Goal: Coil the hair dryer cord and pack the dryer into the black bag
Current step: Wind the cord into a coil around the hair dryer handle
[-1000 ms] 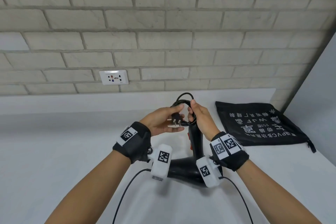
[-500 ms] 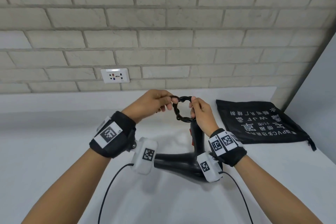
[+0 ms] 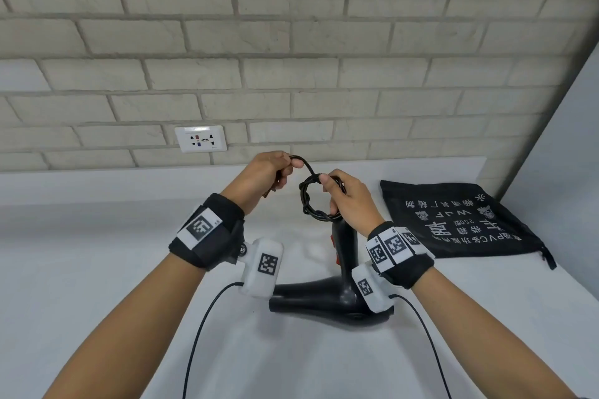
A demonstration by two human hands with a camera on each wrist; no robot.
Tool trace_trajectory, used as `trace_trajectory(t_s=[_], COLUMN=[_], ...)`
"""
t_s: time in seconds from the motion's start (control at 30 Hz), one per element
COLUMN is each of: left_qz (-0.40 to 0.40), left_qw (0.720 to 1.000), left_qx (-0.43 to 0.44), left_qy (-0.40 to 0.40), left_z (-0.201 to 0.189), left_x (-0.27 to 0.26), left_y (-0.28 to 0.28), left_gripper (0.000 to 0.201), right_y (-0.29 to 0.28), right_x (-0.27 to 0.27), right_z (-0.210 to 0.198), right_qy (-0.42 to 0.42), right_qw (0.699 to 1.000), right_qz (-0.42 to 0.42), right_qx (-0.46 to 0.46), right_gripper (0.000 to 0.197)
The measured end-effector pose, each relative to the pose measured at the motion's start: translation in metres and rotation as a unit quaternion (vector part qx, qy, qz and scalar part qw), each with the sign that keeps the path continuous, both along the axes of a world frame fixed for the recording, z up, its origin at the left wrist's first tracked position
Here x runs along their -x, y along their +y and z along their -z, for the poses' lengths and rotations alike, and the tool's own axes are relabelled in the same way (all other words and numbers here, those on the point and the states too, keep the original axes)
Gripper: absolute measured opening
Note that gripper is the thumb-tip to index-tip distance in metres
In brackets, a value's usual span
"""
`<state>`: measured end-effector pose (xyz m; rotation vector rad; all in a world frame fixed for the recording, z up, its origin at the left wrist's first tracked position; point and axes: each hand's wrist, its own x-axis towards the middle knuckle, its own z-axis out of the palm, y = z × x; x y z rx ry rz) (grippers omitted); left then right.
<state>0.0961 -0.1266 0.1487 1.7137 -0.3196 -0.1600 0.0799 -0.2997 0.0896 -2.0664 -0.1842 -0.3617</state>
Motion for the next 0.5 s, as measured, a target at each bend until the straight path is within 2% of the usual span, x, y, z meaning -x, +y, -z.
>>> trace_trajectory(t_s=[0.13, 0.17, 0.23, 0.3, 0.37, 0.43, 0.5], left_qz=[-0.015, -0.026, -0.053, -0.065, -0.081, -0.108, -0.119], left_qw=[0.998, 0.999, 0.993, 0.966, 0.918, 0.88, 0.87], left_qx=[0.037, 0.013, -0.081, -0.184, -0.285, -0.34, -0.354], left_qy=[0.046, 0.028, -0.061, -0.17, -0.263, -0.312, -0.323], left_z=[0.008, 0.012, 0.022, 0.031, 0.041, 0.046, 0.049], left_x=[-0.005, -0.008, -0.013, -0.016, -0.018, -0.018, -0.016], left_y=[0.001, 0.001, 0.002, 0.006, 0.011, 0.012, 0.007], left_gripper=[0.033, 0.032, 0.027, 0.023, 0.024, 0.024, 0.023], right_y=[0.002, 0.002, 0.001, 0.0, 0.0, 0.0, 0.001], right_x=[-0.001, -0.002, -0.005, -0.007, -0.009, -0.01, -0.011], right_z=[-0.001, -0.001, 0.002, 0.003, 0.004, 0.005, 0.006], right_qy=[0.023, 0.029, 0.041, 0.046, 0.049, 0.05, 0.053], right_qw=[0.999, 0.998, 0.992, 0.986, 0.983, 0.984, 0.983], right_qz=[-0.013, -0.019, -0.034, -0.042, -0.038, -0.029, -0.024], right_qx=[-0.039, -0.059, -0.111, -0.157, -0.172, -0.171, -0.173], right_gripper=[0.034, 0.035, 0.037, 0.037, 0.038, 0.038, 0.039])
